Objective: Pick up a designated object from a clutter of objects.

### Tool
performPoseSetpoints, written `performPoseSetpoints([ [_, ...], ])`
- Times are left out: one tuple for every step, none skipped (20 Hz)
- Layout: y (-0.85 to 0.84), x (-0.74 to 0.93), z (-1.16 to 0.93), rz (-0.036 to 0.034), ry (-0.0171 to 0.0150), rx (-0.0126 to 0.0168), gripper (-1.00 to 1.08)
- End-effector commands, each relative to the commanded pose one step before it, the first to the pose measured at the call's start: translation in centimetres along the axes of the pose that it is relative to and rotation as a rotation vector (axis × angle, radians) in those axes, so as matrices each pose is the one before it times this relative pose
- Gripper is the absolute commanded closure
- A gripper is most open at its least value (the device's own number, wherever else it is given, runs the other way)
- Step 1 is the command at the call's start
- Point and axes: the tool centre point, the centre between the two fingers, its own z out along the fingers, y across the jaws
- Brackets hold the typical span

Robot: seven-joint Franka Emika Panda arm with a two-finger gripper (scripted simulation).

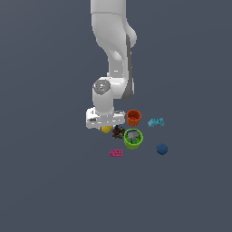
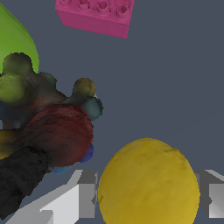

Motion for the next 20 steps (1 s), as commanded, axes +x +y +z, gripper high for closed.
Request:
performPoseSetpoints([
  [-0.730,0.462,-0.978,-0.00255,0.00245,-0.00011,1.08],
  [-0.322,0.168,-0.474,0.00000,0.00000,0.00000,1.08],
  [-0.353,0.185,-0.521,0.00000,0.00000,0.00000,1.08],
  [-0.385,0.204,-0.545,-0.00003,-0.00048,-0.00009,1.08],
  [-0.412,0.216,-0.611,0.00000,0.00000,0.00000,1.08],
  [-0.442,0.236,-0.634,-0.00003,-0.00047,-0.00014,1.08],
  [-0.467,0.247,-0.698,0.00000,0.00000,0.00000,1.08],
  [-0.499,0.268,-0.713,-0.00004,-0.00063,-0.00028,1.08],
  [-0.521,0.277,-0.783,0.00000,0.00000,0.00000,1.08],
  [-0.548,0.292,-0.825,0.00000,0.00000,0.00000,1.08],
  [-0.583,0.317,-0.829,-0.00006,-0.00085,-0.00048,1.08],
  [-0.599,0.322,-0.906,0.00000,0.00000,0.00000,1.08],
  [-0.621,0.338,-0.900,-0.00006,-0.00061,-0.00032,1.08],
  [-0.612,0.330,-0.927,0.00000,0.00000,0.00000,1.08],
  [-0.618,0.340,-0.893,-0.00009,-0.00064,-0.00024,1.08],
  [-0.609,0.331,-0.922,0.00000,0.00000,0.00000,1.08],
  [-0.615,0.339,-0.897,-0.00009,-0.00047,-0.00008,1.08],
  [-0.609,0.332,-0.921,0.00000,0.00000,0.00000,1.08],
  [-0.617,0.347,-0.885,-0.00015,-0.00067,0.00003,1.08],
  [-0.610,0.336,-0.921,0.00000,0.00000,0.00000,1.08],
])
